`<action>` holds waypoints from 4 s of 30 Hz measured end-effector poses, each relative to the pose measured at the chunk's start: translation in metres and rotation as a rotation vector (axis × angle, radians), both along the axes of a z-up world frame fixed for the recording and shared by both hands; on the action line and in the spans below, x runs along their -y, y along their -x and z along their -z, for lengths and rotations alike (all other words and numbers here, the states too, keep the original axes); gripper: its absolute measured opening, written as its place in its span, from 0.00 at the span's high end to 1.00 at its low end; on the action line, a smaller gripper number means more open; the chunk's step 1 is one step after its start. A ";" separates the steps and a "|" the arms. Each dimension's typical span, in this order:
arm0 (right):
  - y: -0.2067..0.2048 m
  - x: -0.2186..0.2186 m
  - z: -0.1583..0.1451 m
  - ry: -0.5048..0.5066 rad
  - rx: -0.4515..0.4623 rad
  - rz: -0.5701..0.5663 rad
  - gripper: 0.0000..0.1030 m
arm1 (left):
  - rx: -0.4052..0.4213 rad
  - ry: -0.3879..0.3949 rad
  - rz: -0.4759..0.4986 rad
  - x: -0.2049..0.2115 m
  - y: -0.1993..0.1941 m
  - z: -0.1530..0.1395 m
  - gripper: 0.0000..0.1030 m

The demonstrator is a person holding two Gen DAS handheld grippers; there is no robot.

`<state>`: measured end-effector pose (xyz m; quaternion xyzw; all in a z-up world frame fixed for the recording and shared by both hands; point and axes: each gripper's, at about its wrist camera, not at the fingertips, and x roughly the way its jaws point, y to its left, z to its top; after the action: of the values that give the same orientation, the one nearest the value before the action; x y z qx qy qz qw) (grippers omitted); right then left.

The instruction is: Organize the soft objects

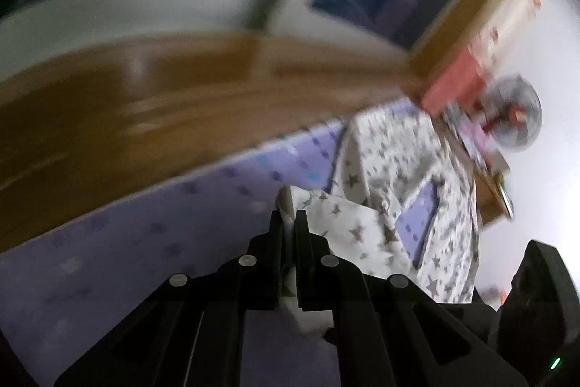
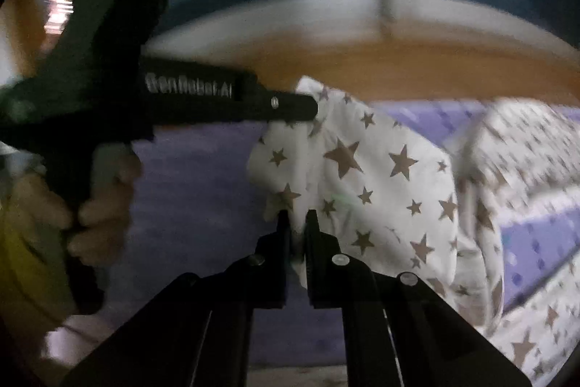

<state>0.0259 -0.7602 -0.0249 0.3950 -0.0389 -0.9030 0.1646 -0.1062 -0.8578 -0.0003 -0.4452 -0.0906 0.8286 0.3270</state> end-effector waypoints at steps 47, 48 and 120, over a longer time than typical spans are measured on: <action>-0.016 0.097 0.012 -0.296 -0.007 -0.338 0.58 | 0.137 0.144 -0.420 0.191 -0.068 0.039 0.75; -0.017 0.093 0.012 -0.310 -0.014 -0.334 0.58 | 0.139 0.141 -0.421 0.189 -0.069 0.039 0.73; 0.026 0.102 0.017 -0.068 0.063 -0.208 0.62 | 0.129 0.130 -0.284 0.151 -0.080 0.047 0.89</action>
<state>0.0000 -0.8624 -0.0417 0.4304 0.0278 -0.8690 0.2424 -0.0267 -1.0091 -0.0475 -0.5003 -0.1196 0.8403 0.1709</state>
